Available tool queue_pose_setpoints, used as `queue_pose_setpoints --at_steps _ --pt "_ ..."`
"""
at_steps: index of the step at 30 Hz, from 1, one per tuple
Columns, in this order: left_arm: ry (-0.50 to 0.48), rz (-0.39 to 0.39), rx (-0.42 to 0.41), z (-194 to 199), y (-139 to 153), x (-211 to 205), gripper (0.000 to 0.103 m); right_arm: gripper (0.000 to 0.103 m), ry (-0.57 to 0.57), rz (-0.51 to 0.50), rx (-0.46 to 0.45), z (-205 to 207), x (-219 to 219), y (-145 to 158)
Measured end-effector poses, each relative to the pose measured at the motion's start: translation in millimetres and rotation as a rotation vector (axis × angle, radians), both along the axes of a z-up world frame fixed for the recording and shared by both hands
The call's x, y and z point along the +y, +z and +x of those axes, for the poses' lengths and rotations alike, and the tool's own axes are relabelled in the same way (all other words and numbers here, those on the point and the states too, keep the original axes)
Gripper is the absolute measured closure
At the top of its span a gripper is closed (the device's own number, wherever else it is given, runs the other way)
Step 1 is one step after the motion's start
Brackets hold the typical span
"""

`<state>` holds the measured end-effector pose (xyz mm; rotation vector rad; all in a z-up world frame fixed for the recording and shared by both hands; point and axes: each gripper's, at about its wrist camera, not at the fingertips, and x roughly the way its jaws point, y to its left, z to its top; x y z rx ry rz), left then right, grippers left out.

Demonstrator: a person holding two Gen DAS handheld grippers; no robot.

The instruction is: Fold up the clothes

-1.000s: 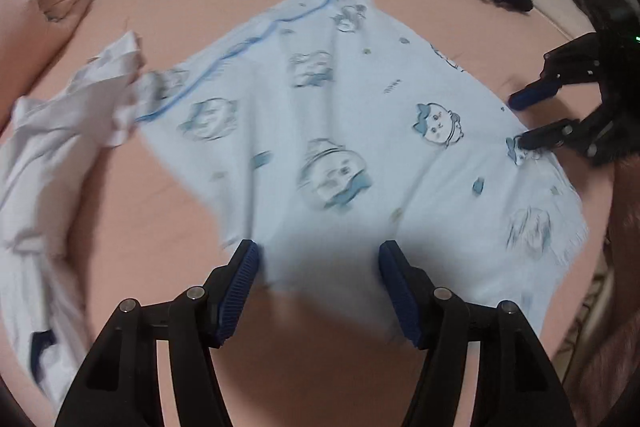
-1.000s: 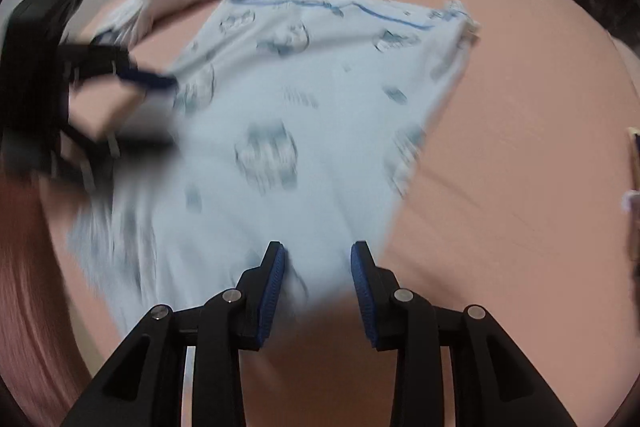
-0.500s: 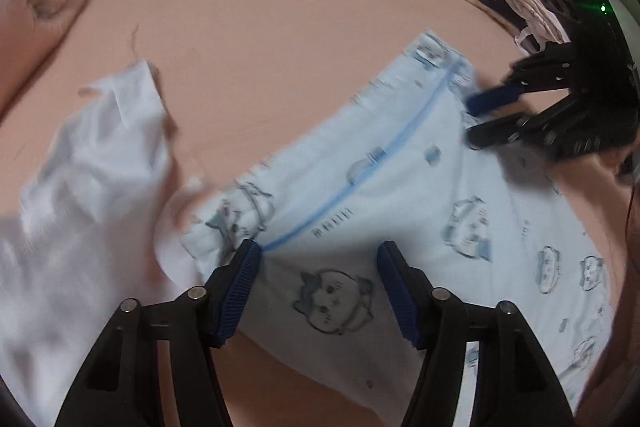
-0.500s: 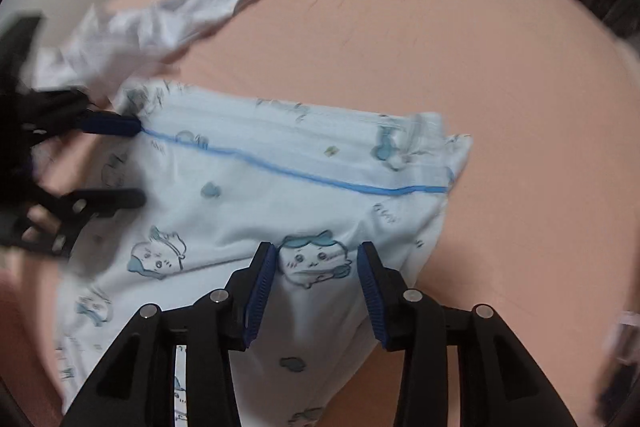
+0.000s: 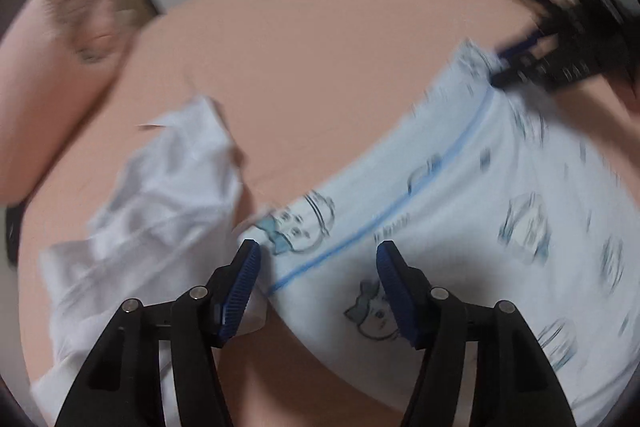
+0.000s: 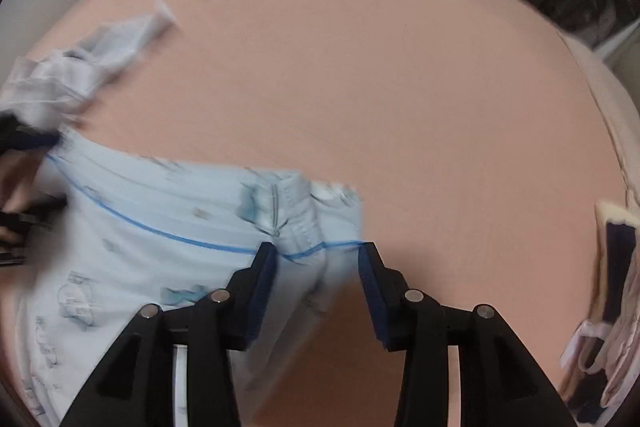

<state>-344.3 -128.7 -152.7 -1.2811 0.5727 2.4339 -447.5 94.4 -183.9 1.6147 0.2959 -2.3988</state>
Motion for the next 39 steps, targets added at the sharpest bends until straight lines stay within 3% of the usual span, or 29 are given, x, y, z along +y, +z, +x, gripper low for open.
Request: queue_pose_setpoints --at_steps 2,4,6,8,9,11,13,15,17,19,20,23,25,28,30,32,36,39 --pt "-0.066 0.124 0.027 13.5 18.6 12.3 0.045 0.059 -0.050 -0.046 0.047 7.5 5.9 18.2" --pt "-0.179 0.176 -0.023 25.9 20.7 38.3 0.045 0.056 0.007 -0.117 0.090 23.6 -3.4 37.0" --pt "-0.281 0.114 -0.060 40.0 4.3 76.1 0.045 0.056 0.116 -0.121 0.064 39.2 -24.7 36.1" --pt "-0.302 0.025 -0.101 45.1 -24.1 89.5 0.042 0.056 0.215 -0.038 0.048 52.0 -45.1 19.7" --pt "-0.272 0.079 -0.125 36.6 -24.1 84.1 0.040 0.056 0.224 0.025 0.061 53.4 -47.9 8.9" --pt "-0.185 0.182 -0.150 17.2 -18.6 70.4 0.039 0.052 0.192 0.046 0.093 44.5 -42.6 -3.6" --pt "-0.011 0.248 -0.112 -9.5 -8.6 49.4 0.039 0.052 0.052 -0.061 0.078 22.8 -23.8 1.9" --pt "0.088 0.301 -0.162 -27.6 -4.9 34.5 0.040 0.052 -0.046 -0.163 0.029 5.3 -10.6 4.5" --pt "0.076 0.278 -0.124 -23.3 6.0 33.9 0.041 0.052 -0.040 -0.156 0.031 4.1 -13.5 13.9" --pt "-0.043 0.223 -0.077 3.2 17.1 43.4 0.040 0.050 0.049 -0.112 0.086 19.7 -23.8 28.1" --pt "-0.087 0.175 -0.072 20.6 19.4 50.2 0.040 0.050 0.099 -0.096 0.105 30.6 -29.4 33.7" --pt "-0.173 0.020 -0.093 57.4 0.0 67.9 0.040 0.050 0.193 -0.092 0.048 65.7 -40.4 29.1" --pt "-0.200 -0.090 -0.045 82.8 -13.6 68.4 0.040 0.050 0.239 -0.072 0.010 89.3 -44.4 14.7" --pt "-0.187 -0.081 -0.065 106.1 -12.0 44.2 0.040 0.043 0.271 -0.022 0.029 119.5 -31.8 -0.3" --pt "-0.153 -0.097 -0.075 117.0 -5.0 28.3 0.040 0.032 0.244 -0.014 0.033 131.9 -10.8 0.2" --pt "-0.125 -0.087 -0.074 130.1 5.1 19.9 0.040 0.031 0.178 -0.037 -0.002 137.2 14.6 5.1" --pt "-0.159 0.058 -0.030 155.8 25.0 57.8 0.040 0.031 0.137 -0.128 0.028 159.1 16.8 33.5" --pt "-0.174 0.016 -0.124 167.5 -3.4 78.9 0.040 0.031 0.197 -0.148 0.026 174.6 -8.4 34.2"
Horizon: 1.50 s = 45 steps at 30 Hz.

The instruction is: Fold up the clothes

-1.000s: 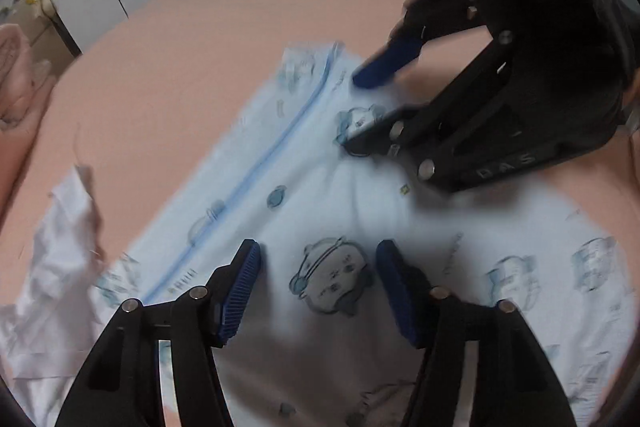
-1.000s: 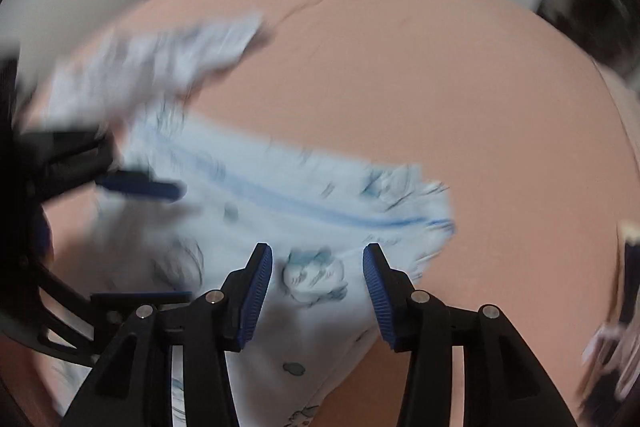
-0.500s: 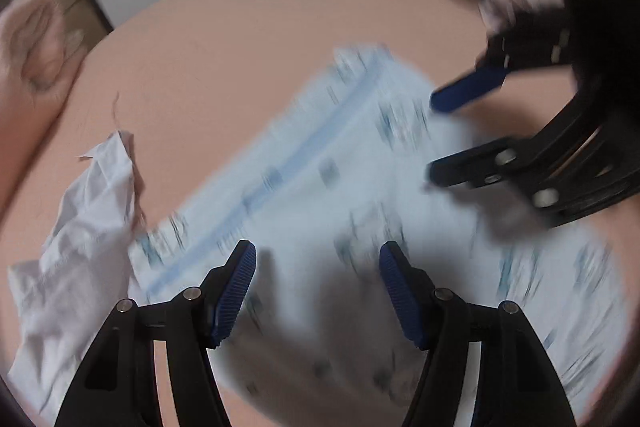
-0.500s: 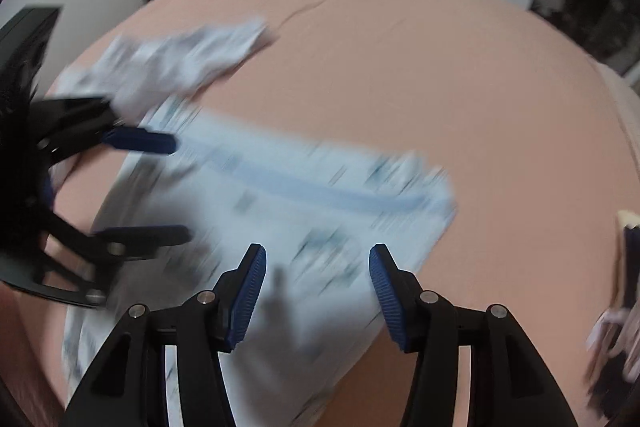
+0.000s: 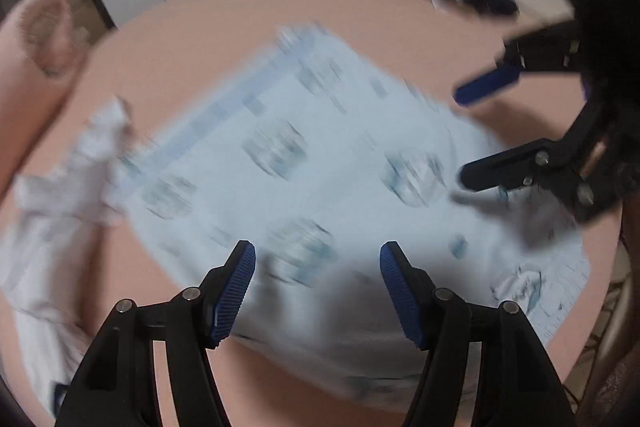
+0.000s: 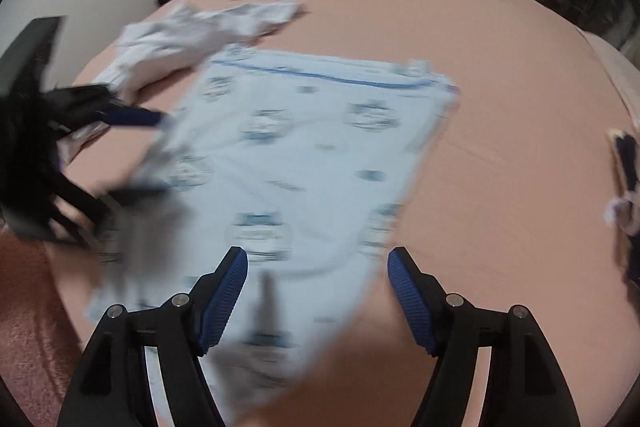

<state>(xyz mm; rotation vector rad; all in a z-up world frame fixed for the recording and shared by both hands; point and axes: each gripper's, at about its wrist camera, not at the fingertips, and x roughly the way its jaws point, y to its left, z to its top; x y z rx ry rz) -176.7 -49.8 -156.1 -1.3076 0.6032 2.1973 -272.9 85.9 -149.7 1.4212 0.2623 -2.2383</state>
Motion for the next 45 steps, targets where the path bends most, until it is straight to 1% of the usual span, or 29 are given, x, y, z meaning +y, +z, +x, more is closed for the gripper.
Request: queue_pose_setpoints --at_steps 1,2,3,4,5,7,8,9,11,13,14,15,16,17,20,22,24,26,27,30,31,34,37,38,39,40,41,42,45 --pt "0.002 -0.012 0.021 6.7 -3.9 0.3 0.039 0.031 0.016 0.036 -0.022 6.2 -3.2 -8.7" --pt "0.011 0.004 0.054 15.0 -1.4 -4.2 0.039 0.031 0.033 0.072 -0.045 12.4 -6.5 -17.4" --pt "0.025 0.005 0.035 21.5 0.1 -11.3 0.039 0.031 0.048 0.108 -0.063 19.4 -6.6 -26.6" --pt "0.039 0.004 0.012 27.7 1.4 -18.5 0.039 0.030 0.057 0.122 -0.061 28.4 2.8 -32.9" --pt "0.057 0.019 -0.004 33.9 5.5 -26.6 0.040 0.030 0.058 0.091 -0.038 37.4 17.2 -30.7" --pt "0.099 0.057 -0.044 43.2 13.9 -33.2 0.040 0.030 0.019 0.052 -0.070 42.9 36.4 -25.3" --pt "0.117 0.075 -0.039 44.5 19.0 -29.6 0.040 0.031 -0.014 0.027 -0.090 41.5 41.4 -21.2" --pt "0.115 0.111 -0.008 51.4 27.8 -25.7 0.040 0.031 -0.042 0.002 -0.101 39.9 44.5 -16.3" --pt "0.110 0.148 0.041 62.5 37.9 -16.4 0.040 0.030 -0.050 -0.034 -0.074 36.7 38.4 -5.6" --pt "0.122 0.131 0.009 48.9 29.3 -13.0 0.040 0.030 -0.030 -0.042 -0.044 36.2 23.4 -0.8" --pt "0.125 0.108 -0.015 41.8 18.8 -8.2 0.040 0.030 -0.023 -0.025 -0.049 35.0 14.9 -4.7" --pt "0.134 0.059 -0.027 46.1 6.1 -7.1 0.040 0.030 -0.016 -0.008 -0.052 35.2 8.2 -9.4" --pt "0.142 0.042 -0.021 45.2 -3.9 -8.1 0.039 0.030 -0.011 0.010 -0.049 38.5 5.2 -15.7" --pt "0.153 0.057 0.004 51.5 -3.8 -12.3 0.039 0.030 -0.007 0.029 -0.047 41.7 2.2 -22.0" --pt "0.174 0.039 -0.014 65.4 -4.1 -20.9 0.039 0.030 -0.001 0.047 -0.027 57.1 11.5 -24.7" --pt "0.187 0.039 -0.023 68.0 -1.1 -22.1 0.039 0.030 -0.011 0.016 -0.023 65.2 22.7 -22.9" --pt "0.220 0.039 -0.048 69.1 6.3 -21.3 0.039 0.030 -0.031 -0.003 -0.030 68.7 28.2 -20.9" --pt "0.303 0.097 -0.061 70.5 16.9 -25.1 0.040 0.030 -0.058 -0.015 -0.042 69.7 30.5 -18.0" --pt "0.354 0.147 -0.070 69.1 18.4 -28.5 0.040 0.030 -0.081 -0.024 -0.051 69.7 32.7 -13.2" --pt "0.467 0.261 -0.106 88.0 33.3 -36.6 0.040 0.030 -0.169 -0.098 -0.068 69.9 50.8 13.3" --pt "0.485 0.266 -0.115 92.9 36.2 -38.7 0.040 0.030 -0.189 -0.117 -0.076 69.2 55.7 19.1" --pt "0.531 0.294 -0.167 102.0 28.5 -37.8 0.040 0.030 -0.224 -0.121 -0.139 67.3 60.5 13.6" --pt "0.570 0.373 -0.272 108.7 13.2 -35.2 0.040 0.030 -0.252 -0.147 -0.198 73.8 64.7 -1.7" --pt "0.583 0.399 -0.308 111.0 8.1 -34.4 0.040 0.030 -0.262 -0.164 -0.194 78.3 67.4 -1.4" --pt "0.587 0.417 -0.325 112.9 5.8 -33.1 0.040 0.030 -0.268 -0.182 -0.194 82.2 69.0 -0.7" --pt "0.595 0.424 -0.315 114.4 6.7 -32.1 0.040 0.032 -0.264 -0.209 -0.207 83.3 67.0 0.0" --pt "0.608 0.443 -0.307 114.4 7.3 -32.1 0.040 0.038 -0.251 -0.243 -0.232 82.0 61.4 -1.4" --pt "0.622 0.463 -0.300 114.2 7.9 -32.0 0.040 0.040 -0.241 -0.265 -0.249 81.0 56.6 -2.6" --pt "0.670 0.549 -0.303 109.6 6.8 -35.3 0.040 0.041 -0.242 -0.250 -0.240 78.5 48.5 -5.1"
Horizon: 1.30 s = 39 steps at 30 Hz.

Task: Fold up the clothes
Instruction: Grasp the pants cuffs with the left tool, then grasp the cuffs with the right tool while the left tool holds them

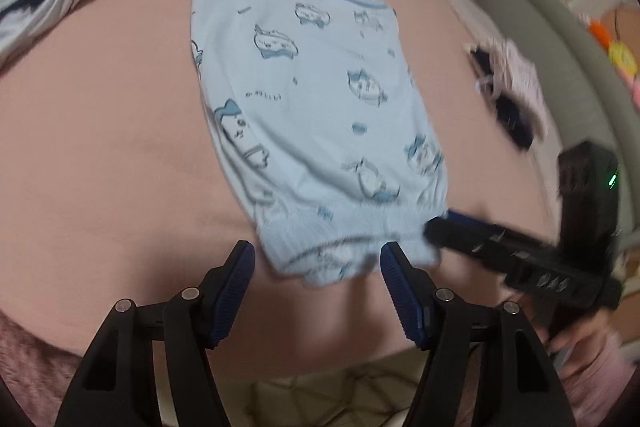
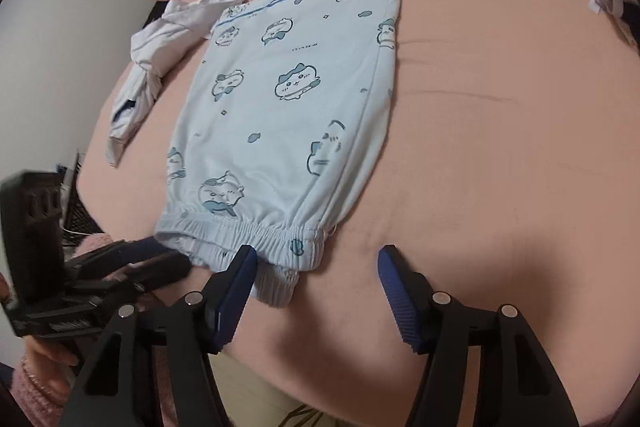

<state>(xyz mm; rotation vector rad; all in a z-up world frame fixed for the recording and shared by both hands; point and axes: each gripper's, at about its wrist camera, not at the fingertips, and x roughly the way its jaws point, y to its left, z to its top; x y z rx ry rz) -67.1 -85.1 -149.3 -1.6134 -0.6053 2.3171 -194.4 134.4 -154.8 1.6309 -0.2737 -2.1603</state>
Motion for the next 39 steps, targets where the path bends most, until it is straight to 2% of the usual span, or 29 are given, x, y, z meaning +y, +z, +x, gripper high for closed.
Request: queue_pose_setpoints --at_steps 4,5,6,7,8,11,13,14,18,20,22,23,25,26,28,31,34,39 --pt "-0.015 -0.032 -0.005 -4.9 -3.8 10.1 0.040 0.044 -0.046 -0.036 -0.006 -11.6 -1.1 -2.5" --pt "-0.025 -0.042 -0.001 -4.0 -1.2 12.8 0.046 0.053 -0.043 -0.034 -0.004 -13.7 -2.7 -1.6" --pt "-0.029 -0.028 0.002 -1.7 1.1 13.1 0.054 0.059 -0.033 -0.030 0.000 -15.5 -6.7 -1.1" --pt "-0.027 -0.010 0.001 0.8 2.0 11.8 0.072 0.067 -0.018 -0.039 0.001 -14.2 -7.6 -0.1" --pt "-0.019 -0.006 0.000 2.6 -0.1 10.1 0.076 0.070 -0.008 -0.048 0.000 -11.9 -7.1 -0.1" --pt "0.023 0.051 -0.019 3.9 -9.0 1.8 0.076 0.070 -0.012 -0.076 -0.004 -8.7 -1.9 -5.7" --pt "0.077 0.147 -0.026 1.4 -10.8 -8.3 0.076 0.068 -0.024 -0.096 -0.018 -12.2 0.0 -10.1" --pt "0.097 0.169 -0.031 0.1 -11.0 -11.8 0.076 0.065 -0.024 -0.099 -0.020 -13.3 -0.7 -9.8" --pt "0.117 0.224 -0.047 0.1 -10.6 -19.5 0.073 0.054 0.006 -0.101 -0.024 -7.6 -5.3 -7.1" --pt "0.123 0.257 -0.046 2.2 -11.1 -22.0 0.067 0.051 0.012 -0.106 -0.021 -3.9 -5.7 -7.8" --pt "0.107 0.224 -0.036 -0.5 -12.4 -18.0 0.069 0.052 0.016 -0.104 -0.011 -2.2 -6.2 -9.6" --pt "0.100 0.191 -0.035 -2.8 -12.2 -13.4 0.093 0.063 0.026 -0.095 -0.003 -4.0 -7.9 -10.6" --pt "0.087 0.124 -0.032 -7.5 -11.5 -4.0 0.093 0.078 0.035 -0.076 0.014 -8.1 -10.2 -13.3" --pt "0.091 0.123 -0.027 -7.0 -8.3 -2.8 0.093 0.085 0.024 -0.086 0.012 -8.8 -9.0 -14.2" --pt "0.068 0.092 0.003 -1.8 3.4 -0.8 0.093 0.090 0.011 -0.104 0.019 -6.5 -5.7 -9.9" --pt "0.015 0.074 0.015 6.9 15.0 4.0 0.093 0.092 0.041 -0.089 0.053 1.2 -4.6 1.4" --pt "0.004 0.070 0.004 15.6 21.2 5.4 0.093 0.092 0.071 -0.084 0.033 8.7 -3.8 7.4" --pt "-0.016 0.116 -0.029 42.9 28.2 15.1 0.093 0.092 0.088 -0.105 0.009 36.6 8.5 19.2"
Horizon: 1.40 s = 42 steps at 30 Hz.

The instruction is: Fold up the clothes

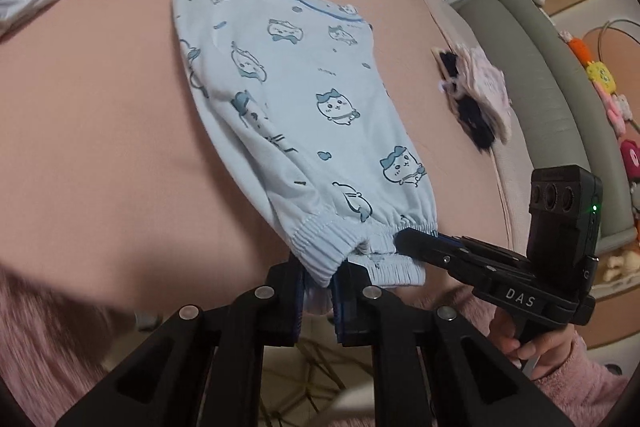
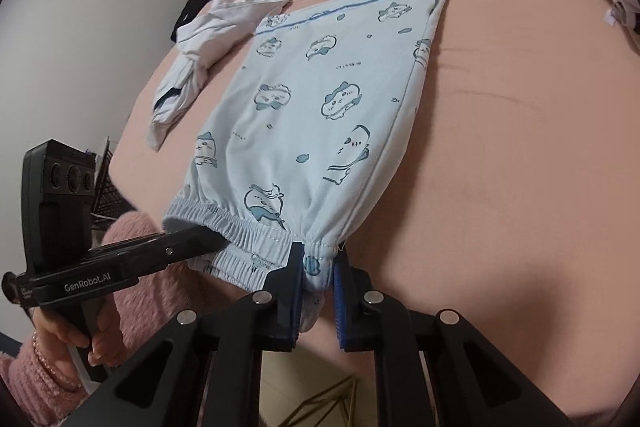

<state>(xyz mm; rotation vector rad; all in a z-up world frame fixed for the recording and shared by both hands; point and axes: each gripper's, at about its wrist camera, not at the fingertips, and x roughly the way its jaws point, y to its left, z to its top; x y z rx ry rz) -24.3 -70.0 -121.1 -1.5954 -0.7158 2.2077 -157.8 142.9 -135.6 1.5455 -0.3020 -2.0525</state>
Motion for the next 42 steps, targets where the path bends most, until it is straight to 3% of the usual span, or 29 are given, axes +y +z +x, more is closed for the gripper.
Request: queue_pose_setpoints --at_steps 7,12,15,22,29,31,34,36,39,41,42 --pt "-0.020 0.049 -0.056 22.3 -17.6 11.4 0.093 0.092 -0.019 0.011 -0.074 46.8 16.3 -21.3" --pt "-0.001 0.077 0.018 1.9 7.1 1.6 0.093 0.092 -0.029 -0.020 -0.051 32.8 16.6 -6.8" --pt "0.024 0.132 0.049 -22.0 18.5 -8.0 0.093 0.092 -0.049 -0.077 -0.026 6.8 20.9 6.9" --pt "0.072 0.097 0.063 -112.7 15.5 -26.9 0.093 0.092 -0.066 -0.070 0.000 -96.2 -2.8 13.7" --pt "0.121 0.084 0.052 -189.0 3.5 -58.5 0.093 0.092 -0.097 -0.059 -0.047 -180.0 -32.8 -7.0" --pt "0.109 0.095 0.021 -207.5 -9.7 -63.2 0.092 0.091 -0.119 -0.052 -0.065 -198.3 -36.5 -15.3" --pt "0.106 0.062 -0.088 -230.6 -44.0 -66.8 0.089 0.084 -0.133 -0.017 -0.136 -222.9 -43.6 -43.1" --pt "0.132 0.130 -0.096 -231.1 -44.1 -76.8 0.087 0.083 -0.120 -0.027 -0.195 -233.3 -45.5 -60.1" --pt "0.139 0.128 0.026 -218.4 -11.7 -87.3 0.072 0.080 -0.087 -0.077 -0.201 -236.8 -39.0 -45.5" --pt "0.154 0.089 0.110 -207.5 9.2 -93.4 0.048 0.076 -0.059 -0.100 -0.129 -230.1 -35.0 -21.3" --pt "0.168 0.061 0.172 -199.6 21.9 -98.0 0.045 0.072 -0.060 -0.112 -0.092 -225.7 -32.3 -9.6"
